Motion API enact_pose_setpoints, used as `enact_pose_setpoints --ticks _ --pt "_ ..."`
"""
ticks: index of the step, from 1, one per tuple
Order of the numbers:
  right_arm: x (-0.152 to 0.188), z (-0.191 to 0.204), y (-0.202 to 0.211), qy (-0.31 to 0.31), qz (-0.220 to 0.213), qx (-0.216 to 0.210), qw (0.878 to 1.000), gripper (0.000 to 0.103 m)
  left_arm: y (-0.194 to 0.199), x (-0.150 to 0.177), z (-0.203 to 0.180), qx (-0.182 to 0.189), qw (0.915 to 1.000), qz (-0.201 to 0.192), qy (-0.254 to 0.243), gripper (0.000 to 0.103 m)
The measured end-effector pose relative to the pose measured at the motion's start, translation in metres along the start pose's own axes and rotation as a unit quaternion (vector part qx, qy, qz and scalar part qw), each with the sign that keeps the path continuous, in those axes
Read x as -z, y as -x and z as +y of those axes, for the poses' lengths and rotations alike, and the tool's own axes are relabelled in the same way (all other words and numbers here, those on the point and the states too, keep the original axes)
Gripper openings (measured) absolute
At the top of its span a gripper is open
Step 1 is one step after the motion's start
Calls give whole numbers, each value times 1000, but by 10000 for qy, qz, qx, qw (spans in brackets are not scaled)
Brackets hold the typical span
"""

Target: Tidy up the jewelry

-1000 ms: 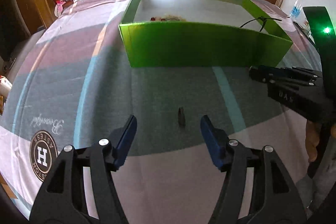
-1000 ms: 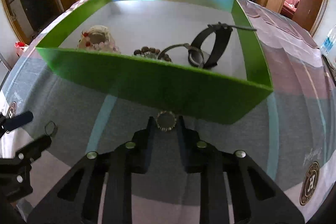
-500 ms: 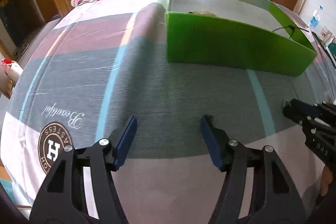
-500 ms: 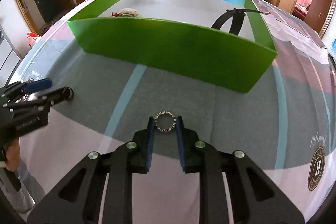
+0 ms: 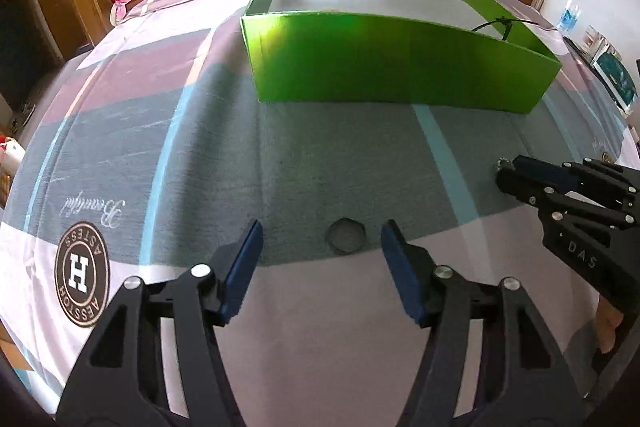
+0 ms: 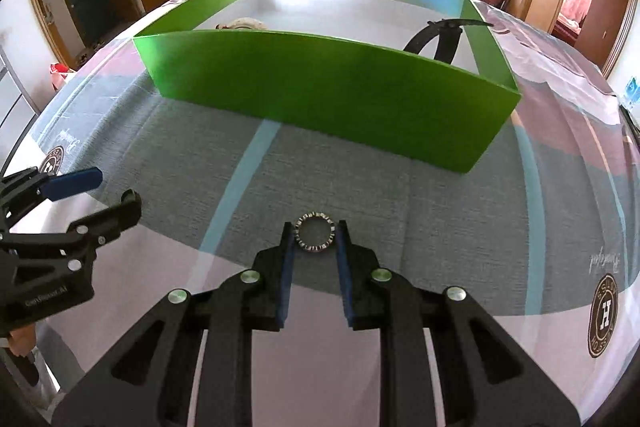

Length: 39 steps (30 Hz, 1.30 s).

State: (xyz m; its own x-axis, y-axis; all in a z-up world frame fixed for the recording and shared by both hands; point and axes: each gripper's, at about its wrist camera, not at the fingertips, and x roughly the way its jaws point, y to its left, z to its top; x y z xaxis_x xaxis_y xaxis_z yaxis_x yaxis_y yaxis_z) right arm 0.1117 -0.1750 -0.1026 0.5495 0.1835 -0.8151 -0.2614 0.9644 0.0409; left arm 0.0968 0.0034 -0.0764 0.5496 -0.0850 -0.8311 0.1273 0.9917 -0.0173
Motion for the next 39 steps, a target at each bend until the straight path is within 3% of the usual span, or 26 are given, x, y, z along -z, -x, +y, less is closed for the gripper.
enact_pose_setpoints --ticks 2,9,16,25,33,39 --pt "1 0 1 3 -12 2 10000 21 0 0 1 12 10000 -8 94 44" --pt "3 2 3 19 -48 26 10000 21 4 7 -14 65 10000 -23 -59 41" --pt "7 5 5 58 -114 85 9999 21 1 3 -24 -117 9998 -115 -111 22" --pt "9 9 6 39 -140 105 9998 21 0 1 -26 -160 9996 -222 -79 22" --pt "9 8 7 8 -161 112 9998 21 -2 -1 -26 -190 9995 -244 -34 29" --pt "10 8 7 13 -170 115 9998 21 -2 -2 -27 -178 9995 -265 -27 21"
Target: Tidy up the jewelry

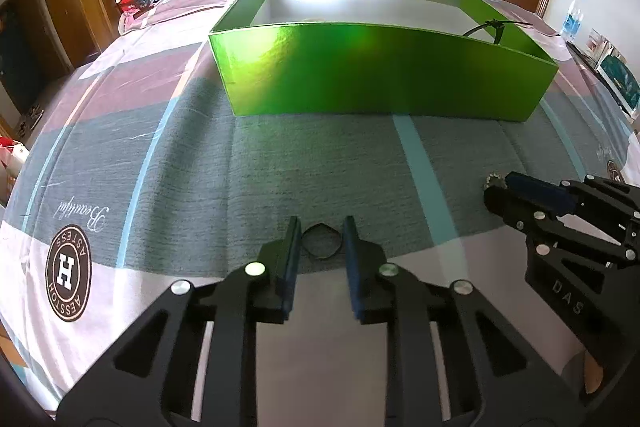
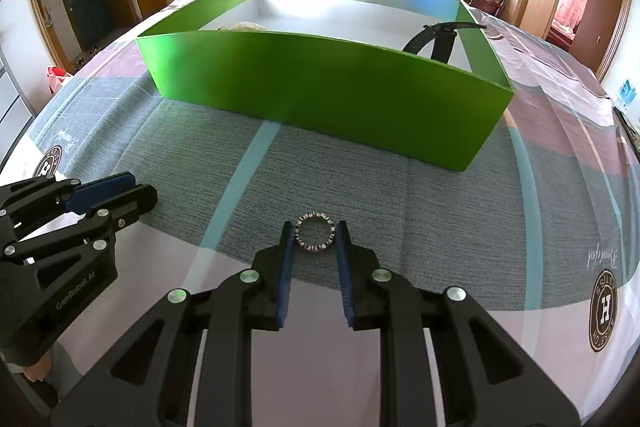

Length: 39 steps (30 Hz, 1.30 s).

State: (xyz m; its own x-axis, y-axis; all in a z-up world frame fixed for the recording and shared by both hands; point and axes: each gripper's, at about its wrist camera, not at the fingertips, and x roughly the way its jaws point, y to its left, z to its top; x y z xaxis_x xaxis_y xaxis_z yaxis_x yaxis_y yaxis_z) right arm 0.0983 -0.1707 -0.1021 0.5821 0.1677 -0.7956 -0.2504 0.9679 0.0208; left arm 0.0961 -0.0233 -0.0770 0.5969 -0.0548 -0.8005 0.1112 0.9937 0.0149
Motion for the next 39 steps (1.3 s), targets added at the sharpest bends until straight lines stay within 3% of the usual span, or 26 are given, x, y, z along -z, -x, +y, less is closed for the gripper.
enact_pose_setpoints --ticks 8,16,28,39 --pt "0 -1 1 -21 -8 16 10000 21 -1 -1 -2 1 10000 -2 -7 21" --pt "0 -13 3 -316 -18 336 9989 21 -2 -2 -3 -2 10000 -33 -11 21" --pt "5 -8 5 -328 -89 357 9988 21 -3 -3 -2 3 10000 -52 20 21" --pt "-21 -17 38 -439 -463 184 9978 21 27 -28 5 43 9987 -506 -11 21"
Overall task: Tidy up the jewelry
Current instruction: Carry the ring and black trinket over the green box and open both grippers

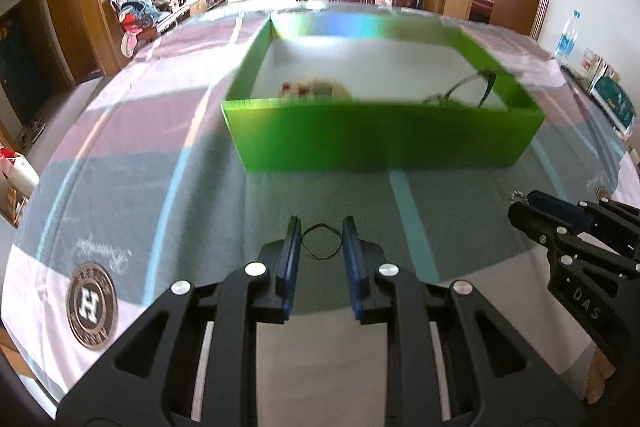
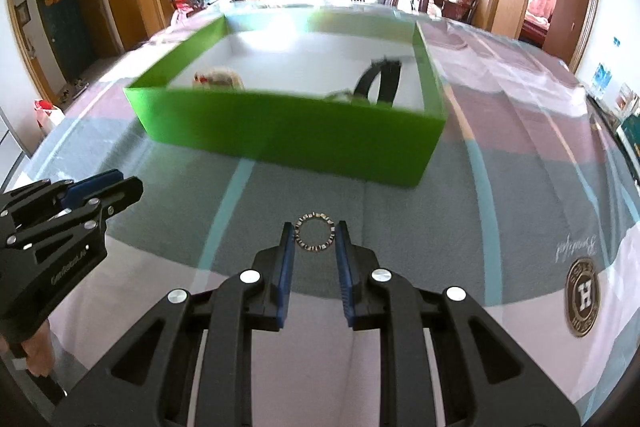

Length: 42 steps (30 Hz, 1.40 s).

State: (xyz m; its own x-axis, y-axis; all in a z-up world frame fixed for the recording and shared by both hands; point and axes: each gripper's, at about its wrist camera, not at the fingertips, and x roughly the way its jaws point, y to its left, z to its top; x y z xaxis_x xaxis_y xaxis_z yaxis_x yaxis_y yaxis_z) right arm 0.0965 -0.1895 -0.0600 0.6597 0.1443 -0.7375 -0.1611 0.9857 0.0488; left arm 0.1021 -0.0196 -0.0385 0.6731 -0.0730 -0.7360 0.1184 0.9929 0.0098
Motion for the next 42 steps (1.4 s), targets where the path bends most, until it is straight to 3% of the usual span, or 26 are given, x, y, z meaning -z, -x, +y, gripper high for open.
enact_pose_setpoints --ticks 7,12,16,19,29,31,33,37,42 --pt "-59 -14 34 49 -594 55 9982 21 28 -59 4 30 9979 -622 -168 21" --pt "-94 -21 7 -21 -575 185 9982 21 7 -104 -1 -110 9967 -786 -195 21" --pt "-95 -23 -34 -107 -210 303 9993 21 -29 -116 -9 -200 9979 -589 -185 21" --pt "-93 -23 -46 -101 -166 374 9991 21 -46 -117 -10 -180 9983 -523 -171 21" --pt "-87 -23 -58 -232 -141 403 9988 21 -67 -119 -4 -64 9990 -441 8 23" --pt "-88 -24 -56 -255 -189 382 9988 24 -65 -118 -3 -75 9988 -488 42 41" --pt "-88 -26 -51 -312 -277 355 9985 43 -62 -117 -3 -59 9984 -569 47 51" --pt "-88 -29 -38 -393 -435 362 9976 51 -55 -117 -5 -64 9979 -638 21 62" --pt "-76 -32 -1 -447 -685 262 9963 74 -29 -106 -5 -137 9972 -732 -89 77"
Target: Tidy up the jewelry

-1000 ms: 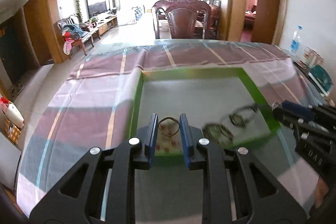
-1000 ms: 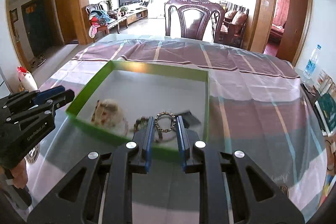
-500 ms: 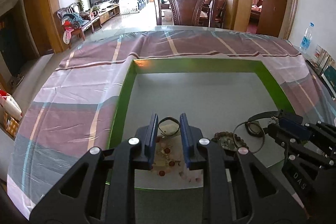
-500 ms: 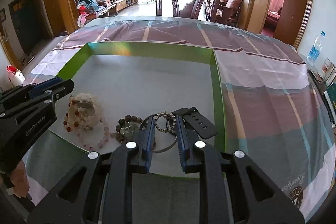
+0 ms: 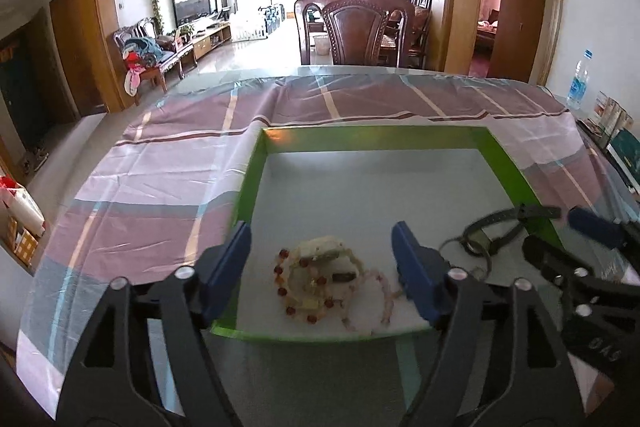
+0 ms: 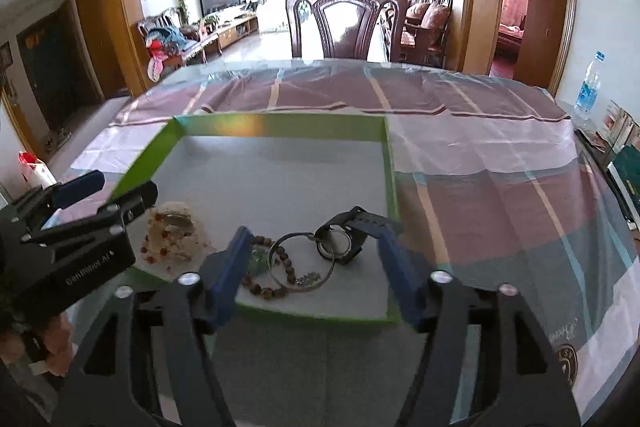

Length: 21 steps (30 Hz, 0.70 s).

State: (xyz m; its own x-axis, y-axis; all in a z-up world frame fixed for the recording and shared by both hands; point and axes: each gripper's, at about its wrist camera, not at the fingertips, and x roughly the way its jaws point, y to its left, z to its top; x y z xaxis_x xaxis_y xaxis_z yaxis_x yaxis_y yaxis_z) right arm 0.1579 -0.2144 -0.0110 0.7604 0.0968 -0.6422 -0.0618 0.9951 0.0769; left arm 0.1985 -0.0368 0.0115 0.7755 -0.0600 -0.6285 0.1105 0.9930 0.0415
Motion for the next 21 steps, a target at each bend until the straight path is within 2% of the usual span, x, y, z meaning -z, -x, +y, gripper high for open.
enact_pose_setpoints --ticks 2,3,6,11,16,18,21 --pt "8 0 19 39 -197 19 9998 86 18 8 1 -12 9999 -113 9 85" --pt "14 1 30 65 -345 43 9994 88 32 15 3 2 9996 -262 60 89" --pt "32 3 49 102 -670 70 9977 100 60 32 4 47 9981 -592 193 93" --pt "62 1 51 -94 -1196 307 9923 100 74 62 -3 -36 9961 -857 193 96" --pt "73 -7 34 -254 -1002 568 9930 100 55 82 -10 -69 9961 -878 90 96" --pt "73 -11 29 -347 -935 594 9932 100 47 87 -11 -179 9972 -725 66 96" --pt "77 -16 21 -338 -795 724 9936 100 48 93 -3 -181 9967 -747 243 98"
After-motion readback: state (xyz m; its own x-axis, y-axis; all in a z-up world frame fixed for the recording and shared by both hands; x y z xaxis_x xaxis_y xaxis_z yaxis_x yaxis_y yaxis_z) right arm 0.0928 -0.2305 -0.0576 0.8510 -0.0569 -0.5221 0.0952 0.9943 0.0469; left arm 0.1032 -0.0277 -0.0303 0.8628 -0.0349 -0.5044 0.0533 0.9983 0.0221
